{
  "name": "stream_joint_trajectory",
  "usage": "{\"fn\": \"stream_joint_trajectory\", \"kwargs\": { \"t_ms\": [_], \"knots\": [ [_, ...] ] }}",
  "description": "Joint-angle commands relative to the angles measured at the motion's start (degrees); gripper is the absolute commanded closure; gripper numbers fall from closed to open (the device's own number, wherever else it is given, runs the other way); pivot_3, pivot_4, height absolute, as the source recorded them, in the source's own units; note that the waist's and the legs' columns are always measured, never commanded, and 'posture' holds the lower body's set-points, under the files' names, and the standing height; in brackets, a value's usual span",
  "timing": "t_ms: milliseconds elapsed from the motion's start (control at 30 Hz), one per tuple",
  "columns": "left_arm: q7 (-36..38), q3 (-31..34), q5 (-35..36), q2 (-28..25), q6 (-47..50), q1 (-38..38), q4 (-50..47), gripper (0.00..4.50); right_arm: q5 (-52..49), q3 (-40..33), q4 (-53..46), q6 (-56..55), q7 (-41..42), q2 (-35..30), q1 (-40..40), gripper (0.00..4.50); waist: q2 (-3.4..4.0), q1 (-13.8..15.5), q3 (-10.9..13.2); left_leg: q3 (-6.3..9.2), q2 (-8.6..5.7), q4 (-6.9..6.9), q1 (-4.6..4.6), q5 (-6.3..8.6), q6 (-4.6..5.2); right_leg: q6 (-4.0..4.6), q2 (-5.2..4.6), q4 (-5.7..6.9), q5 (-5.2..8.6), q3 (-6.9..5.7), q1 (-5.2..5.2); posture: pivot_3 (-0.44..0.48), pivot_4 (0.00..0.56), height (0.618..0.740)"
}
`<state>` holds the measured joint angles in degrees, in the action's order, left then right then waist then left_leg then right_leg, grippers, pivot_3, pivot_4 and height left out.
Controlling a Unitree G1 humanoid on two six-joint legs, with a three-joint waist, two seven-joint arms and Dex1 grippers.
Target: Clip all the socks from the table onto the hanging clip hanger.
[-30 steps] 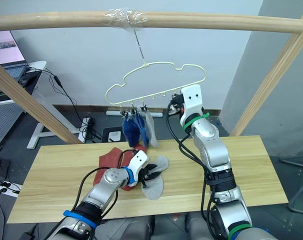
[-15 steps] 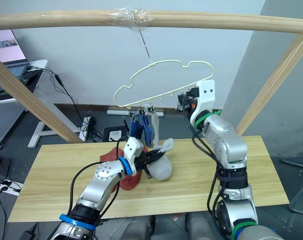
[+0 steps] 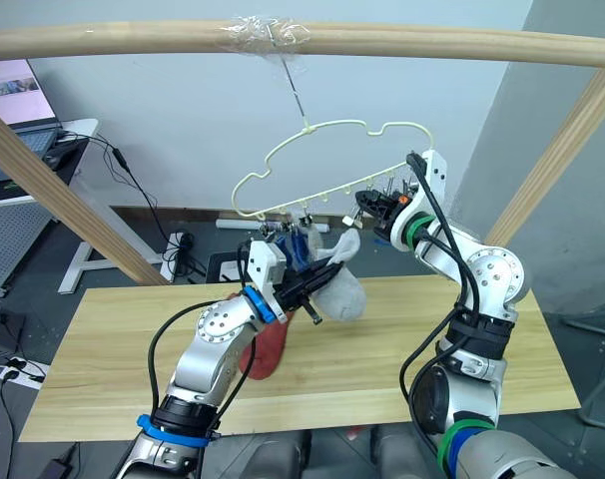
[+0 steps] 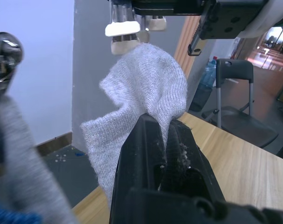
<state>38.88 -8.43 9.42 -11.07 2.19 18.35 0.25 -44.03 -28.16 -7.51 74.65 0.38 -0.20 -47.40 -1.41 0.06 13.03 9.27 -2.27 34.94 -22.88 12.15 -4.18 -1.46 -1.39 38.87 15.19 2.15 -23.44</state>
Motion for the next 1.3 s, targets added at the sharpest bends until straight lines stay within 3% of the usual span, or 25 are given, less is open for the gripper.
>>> {"fn": "stream_joint_trajectory", "kwargs": {
  "t_ms": [33,367,467,767,833,867,967,1133,1300],
  "knots": [
    [-1.41,0.97,0.71,0.54,-1.54,1.59,-1.63,4.48,-1.28,-2.10,-0.11,2.07,-2.69,-0.61,0.45,4.50,0.00,-0.01,0.00,-0.01,0.00,0.00,0.00,0.00,0.00,0.00,0.00,0.00,0.00,0.00,0.00,0.036,0.184,0.740],
    [-0.97,0.66,0.93,0.50,-3.00,3.34,0.20,4.48,-3.41,-1.73,-0.28,2.43,-4.57,-0.90,1.36,4.50,0.00,-0.08,0.00,-0.01,-0.01,-0.01,-0.01,-0.01,0.02,-0.01,0.01,0.00,0.00,-0.01,0.00,0.029,0.194,0.740],
    [-0.32,0.23,1.02,0.54,-2.74,3.51,0.25,4.50,-4.92,-2.24,-0.34,2.53,-5.08,-0.72,1.37,3.62,0.00,-0.12,0.00,-0.02,-0.01,-0.01,-0.01,-0.01,0.02,-0.01,0.01,0.00,0.00,0.01,0.00,0.024,0.196,0.740],
    [1.06,0.06,1.13,0.29,-1.60,5.40,2.66,4.50,-17.57,-7.61,-3.39,8.95,-4.45,-3.18,0.20,0.22,0.02,-1.28,0.02,-0.05,0.00,-0.01,-0.02,-0.01,0.03,-0.01,0.06,0.02,0.00,0.03,-0.03,0.011,0.199,0.740],
    [1.36,0.32,1.77,0.48,-0.20,6.12,3.48,4.50,-21.83,-8.03,-5.56,10.33,-3.78,-4.94,0.51,0.06,0.05,-1.77,0.04,-0.06,0.00,-0.01,-0.02,-0.01,0.03,-0.01,0.06,0.02,0.00,0.04,-0.03,0.005,0.197,0.740],
    [1.49,0.50,2.29,0.61,0.78,6.67,4.02,3.90,-23.57,-7.38,-7.49,10.61,-3.01,-6.38,1.34,0.00,0.06,-1.89,0.04,-0.07,0.00,-0.01,-0.02,0.00,0.04,-0.01,0.06,0.03,0.00,0.05,-0.03,0.002,0.196,0.740],
    [1.68,0.93,3.23,0.31,3.21,7.53,4.85,3.12,-24.38,-3.64,-12.63,9.10,-2.08,-9.73,4.38,0.00,0.06,-2.03,0.04,-0.08,-0.01,-0.01,-0.03,0.01,0.06,-0.05,0.10,0.02,0.02,0.03,-0.04,-0.006,0.194,0.740],
    [1.92,2.83,4.45,-2.67,9.71,6.88,4.46,1.78,-14.59,7.81,-21.98,-0.98,0.15,-14.80,11.98,0.00,0.06,-2.84,0.04,-0.13,-0.02,-0.02,-0.02,0.01,0.06,-0.28,0.15,0.03,0.15,0.08,-0.06,-0.014,0.189,0.740],
    [5.04,4.98,6.18,-9.84,13.69,4.12,-1.13,1.78,4.52,22.42,-25.59,-18.48,0.64,-18.42,21.57,0.00,0.05,-3.52,0.04,-0.17,-0.01,-0.03,0.03,0.01,0.05,-0.31,0.24,0.02,0.17,0.13,-0.10,0.001,0.185,0.740]
  ]
}}
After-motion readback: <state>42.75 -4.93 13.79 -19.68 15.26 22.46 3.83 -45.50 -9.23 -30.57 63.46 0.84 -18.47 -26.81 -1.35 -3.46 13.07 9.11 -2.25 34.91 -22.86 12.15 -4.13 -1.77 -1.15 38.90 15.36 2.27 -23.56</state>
